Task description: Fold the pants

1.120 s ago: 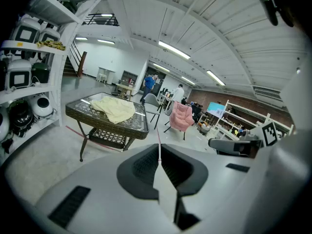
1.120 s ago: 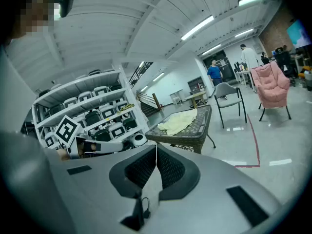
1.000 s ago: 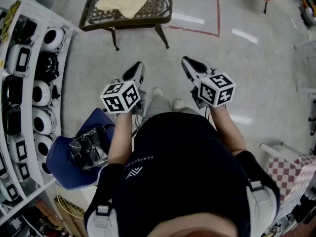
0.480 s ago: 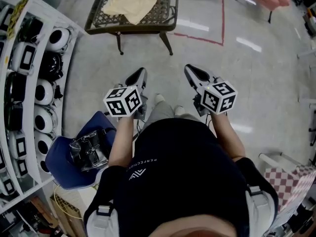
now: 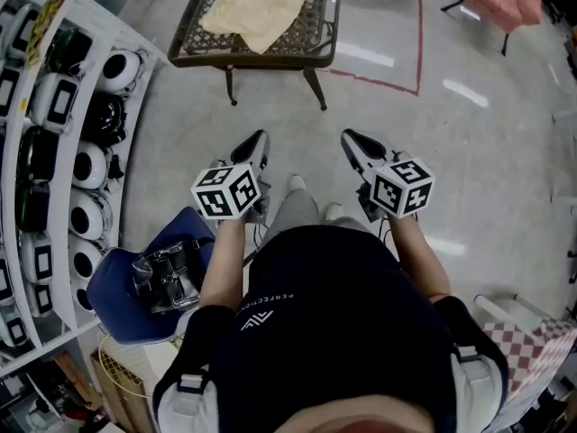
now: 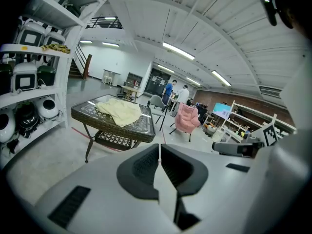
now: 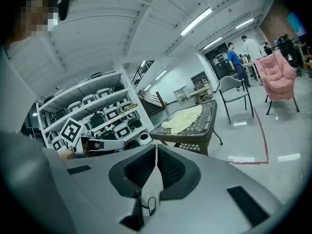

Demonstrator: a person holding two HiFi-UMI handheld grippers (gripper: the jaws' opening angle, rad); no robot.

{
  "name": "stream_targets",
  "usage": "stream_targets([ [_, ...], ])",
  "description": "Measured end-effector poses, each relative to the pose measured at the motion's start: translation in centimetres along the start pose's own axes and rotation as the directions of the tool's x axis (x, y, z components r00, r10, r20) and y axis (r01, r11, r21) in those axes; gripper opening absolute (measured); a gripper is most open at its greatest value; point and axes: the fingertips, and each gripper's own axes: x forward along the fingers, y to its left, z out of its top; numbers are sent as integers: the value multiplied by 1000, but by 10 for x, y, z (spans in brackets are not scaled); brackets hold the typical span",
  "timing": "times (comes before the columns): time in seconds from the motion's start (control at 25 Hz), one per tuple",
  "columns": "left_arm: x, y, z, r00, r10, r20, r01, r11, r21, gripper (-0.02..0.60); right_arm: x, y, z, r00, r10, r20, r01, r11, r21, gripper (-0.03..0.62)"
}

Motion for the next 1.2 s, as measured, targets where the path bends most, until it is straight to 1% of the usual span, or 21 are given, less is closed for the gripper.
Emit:
stream_targets([
  [0.2,12,10,-2,999,-20,-29,21,1000,4,21,19,-1,0,1000,0,-28,0,1000,-5,38],
  [0.4,35,30,8,998,-35,-51,36,999,14,21,41,-12,11,999,-25,-36,25,1000,-6,38],
  [0.56,48,55,26,998,-23,-58,24,999,32,21,68,-19,22,998,-36,-45,36,999,-6,38],
  [0.76,61,95,49,999,-13,-53,14,1000,19,21,109,-19,37,998,-33,-46,32,999,-15,38],
  [0.88,70,114,61,998,-16,-58,17,1000,17,21,135,-19,42,998,-30,-59,29,999,-13,38],
  [1.04,82,140,74,997,-17,-72,20,999,39,21,170,-15,49,997,-22,-71,20,1000,-20,38],
  [1.2,86,165,84,996,-22,-85,26,999,45,21,200,-12,55,997,-21,-79,19,1000,-18,38],
])
